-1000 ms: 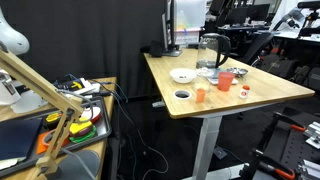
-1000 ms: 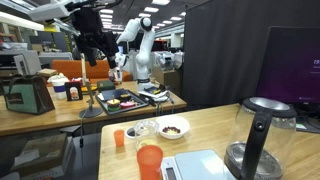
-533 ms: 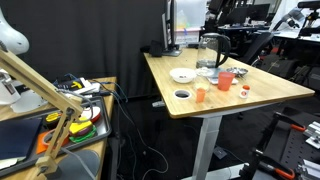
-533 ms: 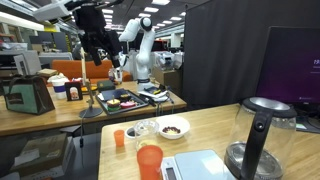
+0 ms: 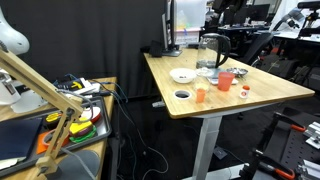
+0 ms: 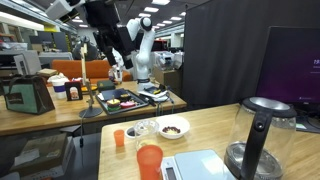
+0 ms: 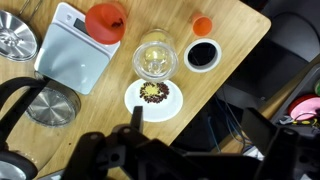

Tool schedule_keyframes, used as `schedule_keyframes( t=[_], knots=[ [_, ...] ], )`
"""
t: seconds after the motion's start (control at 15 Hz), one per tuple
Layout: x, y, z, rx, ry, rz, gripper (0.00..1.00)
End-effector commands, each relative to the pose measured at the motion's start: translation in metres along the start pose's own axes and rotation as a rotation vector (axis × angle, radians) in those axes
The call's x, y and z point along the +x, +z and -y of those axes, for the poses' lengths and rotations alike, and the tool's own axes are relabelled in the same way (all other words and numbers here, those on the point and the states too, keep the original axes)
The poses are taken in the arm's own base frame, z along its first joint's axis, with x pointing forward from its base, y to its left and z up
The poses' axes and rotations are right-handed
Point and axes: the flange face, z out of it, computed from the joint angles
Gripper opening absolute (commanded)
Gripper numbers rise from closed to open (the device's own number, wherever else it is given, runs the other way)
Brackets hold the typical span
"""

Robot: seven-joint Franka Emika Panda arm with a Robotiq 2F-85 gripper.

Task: Push the button to open the kettle lid

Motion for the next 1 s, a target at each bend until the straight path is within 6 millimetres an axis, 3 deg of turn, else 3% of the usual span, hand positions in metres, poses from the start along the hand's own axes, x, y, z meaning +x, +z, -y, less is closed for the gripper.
schedule_keyframes(
  t=[0.0, 0.4, 0.93],
  knots=[
    [0.000, 0.000, 0.001, -0.001, 0.002, 0.000, 1.00],
    [0.001, 0.004, -0.003, -0.004, 0.021, -0.006, 1.00],
    [0.021, 0.022, -0.081, -0.066, 0.155, -0.080, 1.00]
  ],
)
